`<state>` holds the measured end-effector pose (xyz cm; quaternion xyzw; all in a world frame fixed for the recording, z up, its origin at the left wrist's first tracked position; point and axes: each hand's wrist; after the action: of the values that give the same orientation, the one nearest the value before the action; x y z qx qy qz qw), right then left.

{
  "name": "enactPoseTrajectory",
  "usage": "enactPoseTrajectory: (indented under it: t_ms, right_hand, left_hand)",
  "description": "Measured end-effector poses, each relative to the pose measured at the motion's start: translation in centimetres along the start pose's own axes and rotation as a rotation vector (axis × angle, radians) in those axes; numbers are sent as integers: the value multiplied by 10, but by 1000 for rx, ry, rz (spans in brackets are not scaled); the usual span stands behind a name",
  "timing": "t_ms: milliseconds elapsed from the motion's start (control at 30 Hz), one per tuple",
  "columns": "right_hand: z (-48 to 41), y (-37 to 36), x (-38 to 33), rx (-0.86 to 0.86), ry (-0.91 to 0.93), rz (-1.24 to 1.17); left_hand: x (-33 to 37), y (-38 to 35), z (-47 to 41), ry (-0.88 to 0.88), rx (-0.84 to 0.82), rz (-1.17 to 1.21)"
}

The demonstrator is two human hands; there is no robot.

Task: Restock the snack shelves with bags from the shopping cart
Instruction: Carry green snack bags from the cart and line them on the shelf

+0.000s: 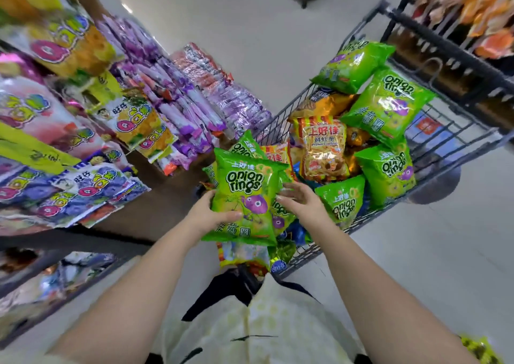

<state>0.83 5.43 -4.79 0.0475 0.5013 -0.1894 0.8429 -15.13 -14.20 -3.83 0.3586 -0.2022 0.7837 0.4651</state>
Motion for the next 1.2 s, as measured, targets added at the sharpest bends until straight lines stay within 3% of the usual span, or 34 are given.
enactPoseTrajectory:
  t_ms: [100,367,567,933,1200]
  right_hand:
    - [-5,-13,-5,-297,-133,64]
    - [-17,-77,-4,-620,-174,-6]
    - [-1,-173,-17,-897,-72,187]
    - [88,-419,-1,-1285,-16,445]
    - [200,-653,0,-1447,110,368]
  left_hand:
    - [-8,-11,29,-38,64,204]
    - [-62,-28,105,-175,389,536]
    - [-105,-29,185,-264,662,672]
    - [-224,2,390,-500,1111,974]
    - [-303,82,583,-582,1474,861]
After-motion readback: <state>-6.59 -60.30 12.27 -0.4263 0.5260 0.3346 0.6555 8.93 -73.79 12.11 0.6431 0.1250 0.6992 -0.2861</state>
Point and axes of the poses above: each hand's wrist, its own z-axis away from the middle knuckle, its own y-axis out of the back of the hand, x = y × z, and after that the axes turned 15 degrees about -x, right-handed
